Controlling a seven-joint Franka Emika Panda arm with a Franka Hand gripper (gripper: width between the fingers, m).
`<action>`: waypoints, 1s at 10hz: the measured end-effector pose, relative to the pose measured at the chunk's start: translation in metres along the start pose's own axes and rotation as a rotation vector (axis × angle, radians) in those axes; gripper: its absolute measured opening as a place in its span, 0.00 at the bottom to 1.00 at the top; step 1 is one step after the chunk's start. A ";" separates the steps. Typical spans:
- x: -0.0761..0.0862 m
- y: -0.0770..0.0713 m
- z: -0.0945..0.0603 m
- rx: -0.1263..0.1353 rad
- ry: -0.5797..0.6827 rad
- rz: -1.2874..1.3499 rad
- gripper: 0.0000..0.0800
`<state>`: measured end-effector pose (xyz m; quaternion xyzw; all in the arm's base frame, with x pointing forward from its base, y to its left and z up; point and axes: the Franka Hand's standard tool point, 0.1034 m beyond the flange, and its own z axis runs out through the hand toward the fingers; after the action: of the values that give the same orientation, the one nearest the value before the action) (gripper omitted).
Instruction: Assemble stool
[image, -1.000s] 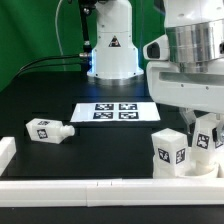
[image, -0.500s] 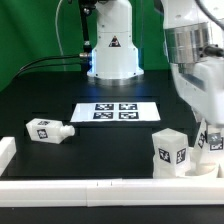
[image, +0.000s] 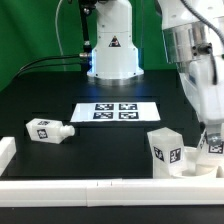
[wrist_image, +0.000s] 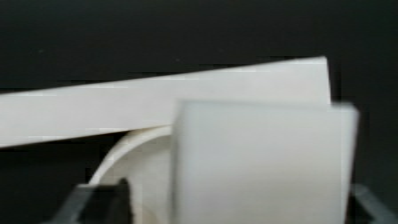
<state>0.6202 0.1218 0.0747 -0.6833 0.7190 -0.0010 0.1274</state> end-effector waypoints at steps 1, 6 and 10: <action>0.000 -0.005 -0.010 0.005 -0.010 -0.182 0.76; -0.005 -0.004 -0.015 -0.028 0.014 -0.799 0.81; -0.012 -0.002 -0.020 -0.098 0.003 -1.523 0.81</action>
Offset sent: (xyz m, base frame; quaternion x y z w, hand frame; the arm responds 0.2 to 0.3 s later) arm 0.0000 0.0000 0.0000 0.0000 0.0000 -0.1938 0.9810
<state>0.6192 0.1299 0.0963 -0.9954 0.0484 -0.0576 0.0597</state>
